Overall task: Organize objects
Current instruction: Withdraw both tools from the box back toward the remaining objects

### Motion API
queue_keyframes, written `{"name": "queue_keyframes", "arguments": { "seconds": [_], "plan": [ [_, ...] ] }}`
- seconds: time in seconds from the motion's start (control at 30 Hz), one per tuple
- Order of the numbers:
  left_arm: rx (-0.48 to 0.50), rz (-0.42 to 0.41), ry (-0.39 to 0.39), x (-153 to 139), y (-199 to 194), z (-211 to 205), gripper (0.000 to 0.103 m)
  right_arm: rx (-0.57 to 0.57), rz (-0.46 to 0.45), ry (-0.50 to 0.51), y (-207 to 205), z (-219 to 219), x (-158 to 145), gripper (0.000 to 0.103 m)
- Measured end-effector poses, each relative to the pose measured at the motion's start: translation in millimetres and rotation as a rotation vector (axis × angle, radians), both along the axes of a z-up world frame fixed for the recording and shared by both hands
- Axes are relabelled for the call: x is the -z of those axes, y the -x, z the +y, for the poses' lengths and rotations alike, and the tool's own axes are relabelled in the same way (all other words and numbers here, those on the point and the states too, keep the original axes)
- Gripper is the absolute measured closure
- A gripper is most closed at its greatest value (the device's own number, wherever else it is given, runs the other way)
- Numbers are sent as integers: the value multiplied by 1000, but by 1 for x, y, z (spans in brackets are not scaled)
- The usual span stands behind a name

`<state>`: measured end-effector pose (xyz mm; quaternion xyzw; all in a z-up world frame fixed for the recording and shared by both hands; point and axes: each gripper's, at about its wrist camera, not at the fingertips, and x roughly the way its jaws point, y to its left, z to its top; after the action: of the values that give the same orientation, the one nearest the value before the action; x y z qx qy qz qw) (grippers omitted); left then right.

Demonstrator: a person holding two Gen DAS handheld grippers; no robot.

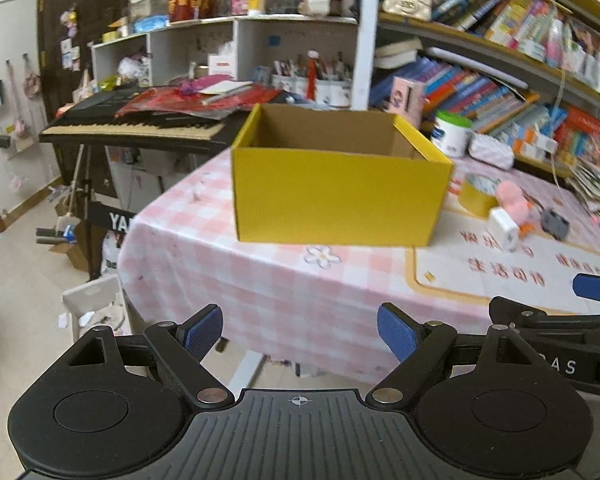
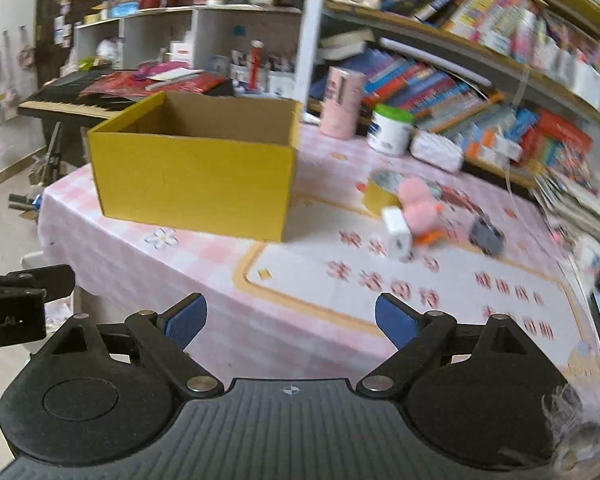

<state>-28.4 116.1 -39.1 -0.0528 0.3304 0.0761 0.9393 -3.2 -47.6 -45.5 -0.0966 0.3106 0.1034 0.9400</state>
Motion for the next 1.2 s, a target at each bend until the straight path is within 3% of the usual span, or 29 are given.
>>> {"name": "queue_keyframes", "arguments": {
  "seconds": [0.5, 0.8, 1.2],
  "plan": [
    [208, 15, 3, 4, -16, -59, 16, 223, 24, -28, 16, -73, 5, 11],
    [342, 23, -12, 7, -43, -108, 16, 361, 45, -64, 4, -124, 9, 11],
    [360, 49, -9, 12, -104, -159, 16, 380, 81, -56, -52, -174, 14, 11]
  ]
}}
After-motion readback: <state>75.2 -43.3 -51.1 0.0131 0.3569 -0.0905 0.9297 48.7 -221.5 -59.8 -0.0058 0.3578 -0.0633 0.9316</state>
